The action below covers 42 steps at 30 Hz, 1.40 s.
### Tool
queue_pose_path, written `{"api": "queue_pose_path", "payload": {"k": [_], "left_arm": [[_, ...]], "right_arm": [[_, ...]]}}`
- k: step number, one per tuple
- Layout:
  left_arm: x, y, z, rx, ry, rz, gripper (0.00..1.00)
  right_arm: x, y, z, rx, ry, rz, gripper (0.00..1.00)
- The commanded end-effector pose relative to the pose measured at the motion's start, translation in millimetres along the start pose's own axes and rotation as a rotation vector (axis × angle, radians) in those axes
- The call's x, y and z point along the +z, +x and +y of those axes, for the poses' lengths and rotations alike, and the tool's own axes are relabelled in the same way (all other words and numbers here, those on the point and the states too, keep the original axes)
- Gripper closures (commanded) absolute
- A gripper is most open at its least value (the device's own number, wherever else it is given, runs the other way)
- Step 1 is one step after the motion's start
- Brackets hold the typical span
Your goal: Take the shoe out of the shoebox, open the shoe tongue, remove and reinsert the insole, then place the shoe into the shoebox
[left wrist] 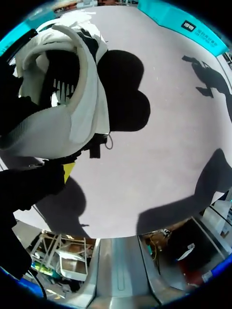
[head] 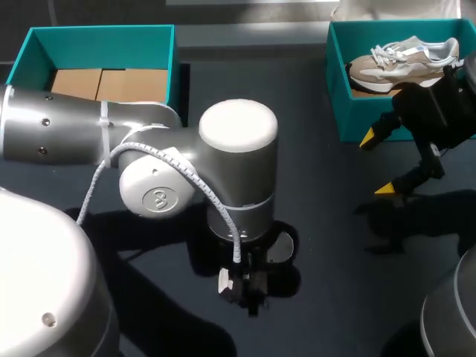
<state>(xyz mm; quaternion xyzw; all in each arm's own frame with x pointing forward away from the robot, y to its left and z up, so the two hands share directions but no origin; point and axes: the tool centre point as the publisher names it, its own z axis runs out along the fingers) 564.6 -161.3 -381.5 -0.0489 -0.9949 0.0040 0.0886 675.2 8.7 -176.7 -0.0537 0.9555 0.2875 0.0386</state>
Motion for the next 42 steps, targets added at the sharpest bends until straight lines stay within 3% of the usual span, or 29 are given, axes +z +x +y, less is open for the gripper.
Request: {"api": "queue_pose_path", "payload": {"k": [1, 12, 16, 19, 34, 36, 42], "left_arm": [[-38, -4.4, 20, 0.011, 0.011, 0.034, 1.00], [-171, -3.2, 57, 0.142, -0.012, 0.043, 1.00], [-204, -1.4, 63, 0.192, -0.005, 0.063, 1.00], [-218, -5.3, 64, 0.194, 0.040, 0.062, 1.00], [-218, -5.3, 64, 0.194, 0.040, 0.062, 1.00], [-224, -11.9, 78, 0.222, 0.056, 0.114, 1.00], [-254, -40.1, 128, 0.292, 0.076, 0.094, 1.00]], "right_arm": [[1, -1.2, 0.3, 0.001, 0.003, 0.002, 0.00], [1, -1.2, 0.3, 0.001, 0.003, 0.002, 0.00], [1, -1.2, 0.3, 0.001, 0.003, 0.002, 0.00], [1, -1.2, 0.3, 0.001, 0.003, 0.002, 0.00], [1, -1.2, 0.3, 0.001, 0.003, 0.002, 0.00], [1, -1.2, 0.3, 0.001, 0.003, 0.002, 0.00], [1, -1.2, 0.3, 0.001, 0.003, 0.002, 0.00]]}}
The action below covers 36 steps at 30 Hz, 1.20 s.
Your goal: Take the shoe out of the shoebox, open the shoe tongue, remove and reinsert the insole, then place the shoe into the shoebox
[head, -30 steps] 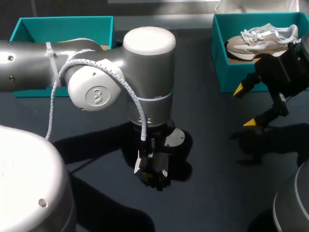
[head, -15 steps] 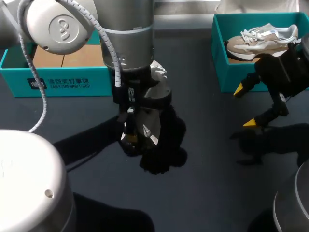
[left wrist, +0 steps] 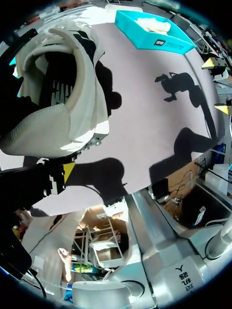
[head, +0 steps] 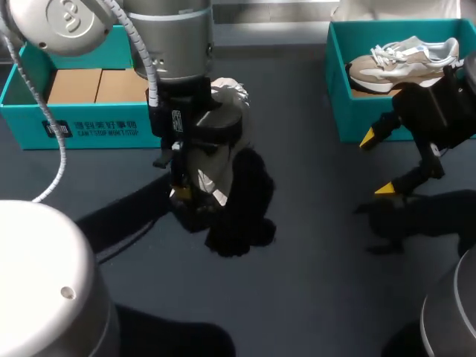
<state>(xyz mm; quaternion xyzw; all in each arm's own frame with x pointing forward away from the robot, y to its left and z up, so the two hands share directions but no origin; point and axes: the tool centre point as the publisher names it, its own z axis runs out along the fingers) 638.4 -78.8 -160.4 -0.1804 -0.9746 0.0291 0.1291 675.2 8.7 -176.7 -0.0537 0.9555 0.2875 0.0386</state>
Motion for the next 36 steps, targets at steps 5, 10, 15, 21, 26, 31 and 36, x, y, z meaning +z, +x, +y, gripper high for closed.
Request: {"api": "queue_pose_path", "payload": {"k": [5, 10, 15, 21, 26, 31, 36], "left_arm": [[-43, -12.2, 85, 0.085, 0.058, 0.010, 1.00], [-56, -24.7, 131, 0.102, 0.055, 0.006, 1.00], [-67, -36.2, 182, 0.088, 0.040, 0.001, 1.00], [-85, -49.1, 234, 0.105, 0.077, 0.015, 1.00], [-85, -49.1, 234, 0.105, 0.077, 0.015, 1.00], [-85, -49.1, 234, 0.105, 0.077, 0.015, 1.00], [-85, -49.1, 234, 0.105, 0.077, 0.015, 1.00]], "right_arm": [[1, -1.2, 0.3, 0.001, 0.003, 0.002, 0.00], [1, -1.2, 0.3, 0.001, 0.003, 0.002, 0.00], [1, -1.2, 0.3, 0.001, 0.003, 0.002, 0.00], [1, -1.2, 0.3, 0.001, 0.003, 0.002, 0.00], [1, -1.2, 0.3, 0.001, 0.003, 0.002, 0.00], [1, -1.2, 0.3, 0.001, 0.003, 0.002, 0.00], [1, -1.2, 0.3, 0.001, 0.003, 0.002, 0.00]]}}
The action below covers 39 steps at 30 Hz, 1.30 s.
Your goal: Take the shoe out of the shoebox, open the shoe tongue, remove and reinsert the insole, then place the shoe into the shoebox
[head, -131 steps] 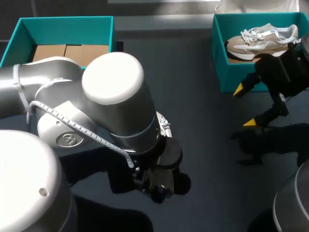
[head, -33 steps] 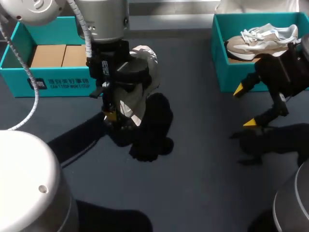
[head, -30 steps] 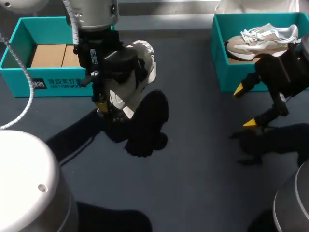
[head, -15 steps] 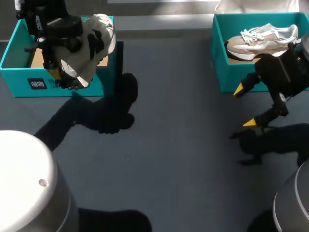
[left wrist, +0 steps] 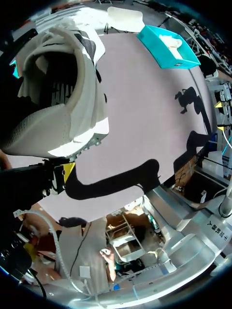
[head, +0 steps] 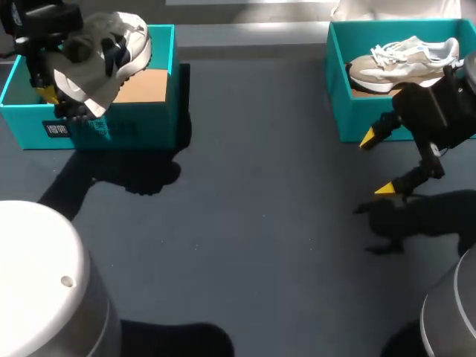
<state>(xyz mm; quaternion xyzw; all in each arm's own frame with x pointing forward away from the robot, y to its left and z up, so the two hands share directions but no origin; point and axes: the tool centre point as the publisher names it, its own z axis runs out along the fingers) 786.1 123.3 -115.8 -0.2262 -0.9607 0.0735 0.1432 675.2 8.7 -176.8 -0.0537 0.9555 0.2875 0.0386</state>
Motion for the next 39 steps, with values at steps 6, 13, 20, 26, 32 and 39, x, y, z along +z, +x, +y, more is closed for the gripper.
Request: {"api": "queue_pose_path", "payload": {"k": [6, 13, 20, 26, 32, 39], "left_arm": [[-5, -7.8, 19, 0.001, -0.002, 0.008, 1.00], [-20, -30.4, 71, -0.012, -0.035, -0.011, 1.00], [-35, -47.7, 137, 0.015, -0.029, -0.025, 1.00], [-43, -56.6, 183, 0.010, -0.057, -0.031, 1.00], [-52, -61.8, 219, -0.020, -0.053, -0.043, 1.00], [-69, -51.9, 248, -0.021, -0.068, -0.069, 1.00]], "right_arm": [[1, -1.2, 0.4, 0.001, 0.003, 0.002, 0.00], [1, -1.2, 0.4, 0.001, 0.003, 0.002, 0.00], [1, -1.2, 0.4, 0.001, 0.003, 0.002, 0.00], [1, -1.2, 0.4, 0.001, 0.003, 0.002, 0.00], [1, -1.2, 0.4, 0.001, 0.003, 0.002, 0.00], [1, -1.2, 0.4, 0.001, 0.003, 0.002, 0.00]]}}
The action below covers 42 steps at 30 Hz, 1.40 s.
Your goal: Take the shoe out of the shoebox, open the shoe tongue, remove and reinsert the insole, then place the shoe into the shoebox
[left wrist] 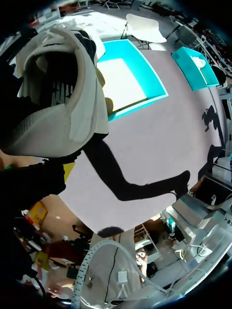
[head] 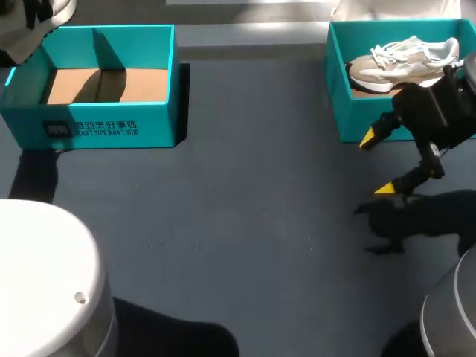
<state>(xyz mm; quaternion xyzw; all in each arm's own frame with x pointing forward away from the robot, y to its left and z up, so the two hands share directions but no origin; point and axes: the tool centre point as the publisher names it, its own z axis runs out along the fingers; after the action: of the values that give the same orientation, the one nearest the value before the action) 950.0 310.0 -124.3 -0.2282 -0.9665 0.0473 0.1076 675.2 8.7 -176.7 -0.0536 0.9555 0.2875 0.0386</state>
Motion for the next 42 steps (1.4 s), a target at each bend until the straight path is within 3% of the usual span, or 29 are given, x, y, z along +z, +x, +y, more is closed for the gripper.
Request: {"api": "queue_pose_path", "payload": {"k": [1, 3, 21, 31, 35, 38, 41, 42], "left_arm": [[-13, 5.4, 18, -0.036, -0.008, -0.012, 1.00], [-15, 4.4, 27, -0.078, -0.005, -0.020, 1.00], [-15, 4.4, 27, -0.078, -0.005, -0.020, 1.00], [4, -29.0, 22, -0.160, 0.034, -0.054, 1.00], [7, -34.4, 21, 0.064, 0.035, 0.030, 1.00], [10, -35.5, 22, 0.249, -0.053, 0.075, 1.00], [13, -36.2, 28, 0.567, -0.212, 0.125, 1.00], [12, -35.3, 31, 0.661, -0.228, 0.145, 1.00]], "right_arm": [[1, -1.2, 0.3, 0.001, 0.003, 0.002, 0.00], [1, -1.2, 0.3, 0.001, 0.003, 0.002, 0.00], [1, -1.2, 0.3, 0.001, 0.003, 0.002, 0.00], [1, -1.2, 0.3, 0.001, 0.003, 0.002, 0.00], [1, -1.2, 0.3, 0.001, 0.003, 0.002, 0.00], [1, -1.2, 0.3, 0.001, 0.003, 0.002, 0.00], [1, -1.2, 0.3, 0.001, 0.003, 0.002, 0.00], [1, -1.2, 0.3, 0.001, 0.003, 0.002, 0.00]]}}
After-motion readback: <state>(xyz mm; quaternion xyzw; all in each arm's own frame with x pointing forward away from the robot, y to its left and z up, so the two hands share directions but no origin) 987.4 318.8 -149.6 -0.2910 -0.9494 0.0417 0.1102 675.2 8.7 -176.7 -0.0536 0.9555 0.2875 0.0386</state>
